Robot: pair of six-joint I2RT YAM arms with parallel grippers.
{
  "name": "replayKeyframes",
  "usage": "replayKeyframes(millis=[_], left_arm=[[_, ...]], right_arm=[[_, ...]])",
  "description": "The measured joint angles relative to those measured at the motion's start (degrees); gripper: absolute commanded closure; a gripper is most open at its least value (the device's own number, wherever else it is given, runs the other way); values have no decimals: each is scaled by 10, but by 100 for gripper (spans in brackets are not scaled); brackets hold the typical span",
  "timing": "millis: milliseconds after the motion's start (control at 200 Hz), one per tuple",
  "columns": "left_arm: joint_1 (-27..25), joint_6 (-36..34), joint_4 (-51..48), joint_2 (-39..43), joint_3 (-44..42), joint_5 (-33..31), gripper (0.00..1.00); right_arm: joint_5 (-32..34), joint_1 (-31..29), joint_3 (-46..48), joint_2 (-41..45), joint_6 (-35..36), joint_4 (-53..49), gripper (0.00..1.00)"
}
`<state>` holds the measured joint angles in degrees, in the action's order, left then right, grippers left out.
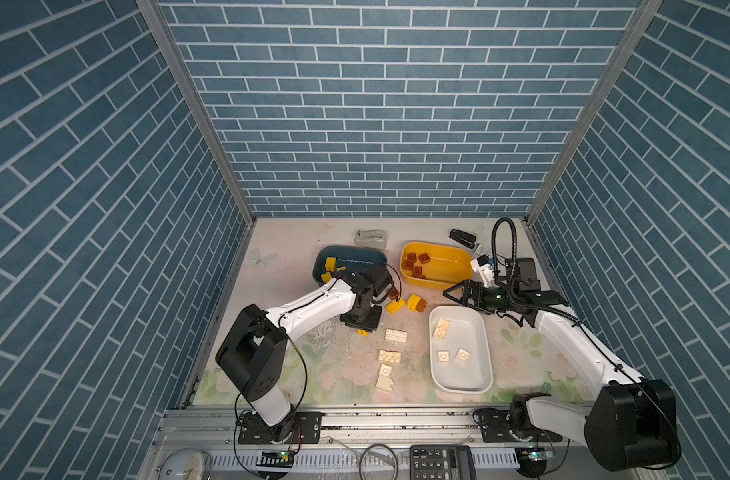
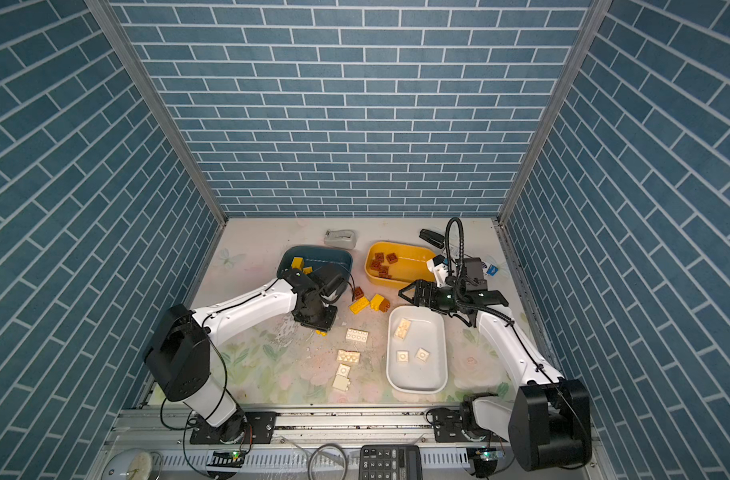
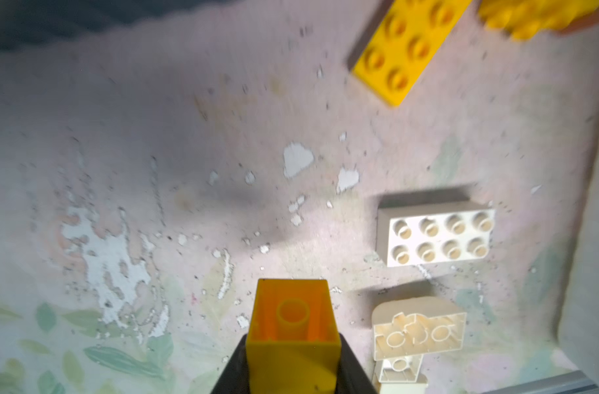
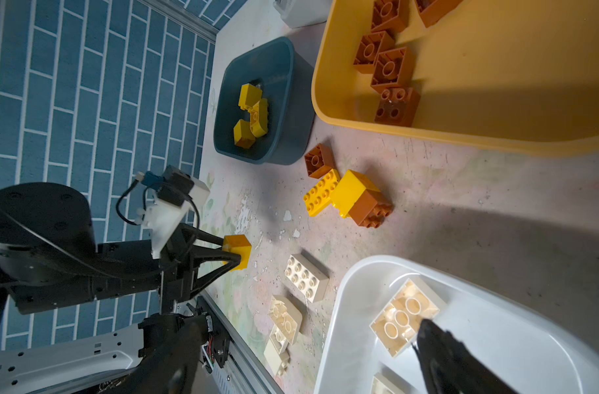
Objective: Sort the legos into containers by color
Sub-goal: 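Carry the yellow brick with the left gripper over the teal bin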
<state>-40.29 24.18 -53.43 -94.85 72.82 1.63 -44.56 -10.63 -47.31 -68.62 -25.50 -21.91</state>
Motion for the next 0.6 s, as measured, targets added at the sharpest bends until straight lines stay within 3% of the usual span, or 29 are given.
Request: replayKeyframes(millis=[255, 600], left_arm=[[104, -80, -29, -29, 129, -19, 71], [194, -136, 17, -194, 290, -40, 70]], right_arm=[[-8, -14, -17, -11, -28, 37, 1], [-7, -25, -21, -20, -33, 56, 1]])
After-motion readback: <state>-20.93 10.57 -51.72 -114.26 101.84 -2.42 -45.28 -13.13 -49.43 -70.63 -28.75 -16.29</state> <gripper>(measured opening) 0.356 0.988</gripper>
